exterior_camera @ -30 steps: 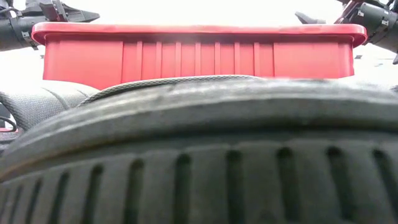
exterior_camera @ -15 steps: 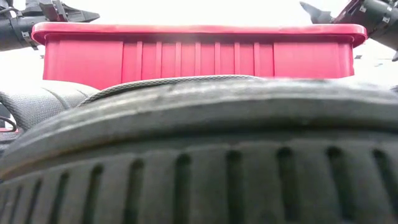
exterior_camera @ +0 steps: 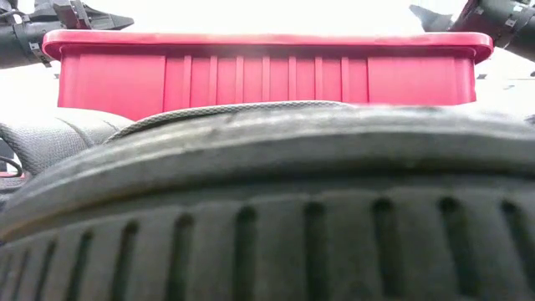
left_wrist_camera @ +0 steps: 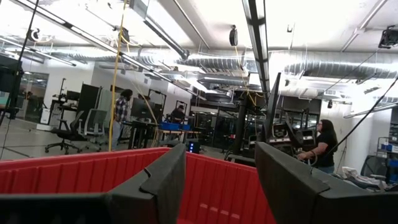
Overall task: Pick and place slides into bin
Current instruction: Put the black slide into the red bin
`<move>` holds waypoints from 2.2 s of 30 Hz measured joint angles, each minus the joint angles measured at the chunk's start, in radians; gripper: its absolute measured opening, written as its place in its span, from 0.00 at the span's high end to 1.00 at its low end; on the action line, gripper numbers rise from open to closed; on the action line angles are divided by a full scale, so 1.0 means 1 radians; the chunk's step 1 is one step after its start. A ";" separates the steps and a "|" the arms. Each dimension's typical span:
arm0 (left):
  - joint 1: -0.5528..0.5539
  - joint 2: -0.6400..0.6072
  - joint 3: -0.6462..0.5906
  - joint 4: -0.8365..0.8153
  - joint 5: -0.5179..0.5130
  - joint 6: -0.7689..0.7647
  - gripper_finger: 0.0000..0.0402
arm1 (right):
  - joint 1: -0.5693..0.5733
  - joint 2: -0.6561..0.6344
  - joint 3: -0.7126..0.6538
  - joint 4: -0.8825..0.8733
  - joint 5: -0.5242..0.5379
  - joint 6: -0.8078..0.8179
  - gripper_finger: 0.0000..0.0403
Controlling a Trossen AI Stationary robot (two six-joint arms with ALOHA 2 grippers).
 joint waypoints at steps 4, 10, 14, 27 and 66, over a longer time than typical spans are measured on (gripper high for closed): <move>0.000 0.000 0.000 0.000 0.000 0.000 0.51 | 0.000 0.000 0.013 0.042 -0.002 -0.040 0.34; 0.000 0.000 0.000 0.039 -0.002 -0.038 0.51 | 0.000 0.002 0.047 -0.034 -0.003 -0.095 0.34; 0.000 0.000 0.000 0.055 0.019 -0.053 0.51 | 0.000 0.002 0.048 -0.078 -0.003 -0.073 0.34; 0.000 0.000 0.001 0.057 0.023 -0.103 0.51 | 0.000 0.002 0.050 -0.088 -0.004 0.067 0.34; 0.000 0.741 1.473 -1.202 0.145 -0.160 0.51 | -0.002 0.117 1.214 -1.454 -0.026 0.026 0.34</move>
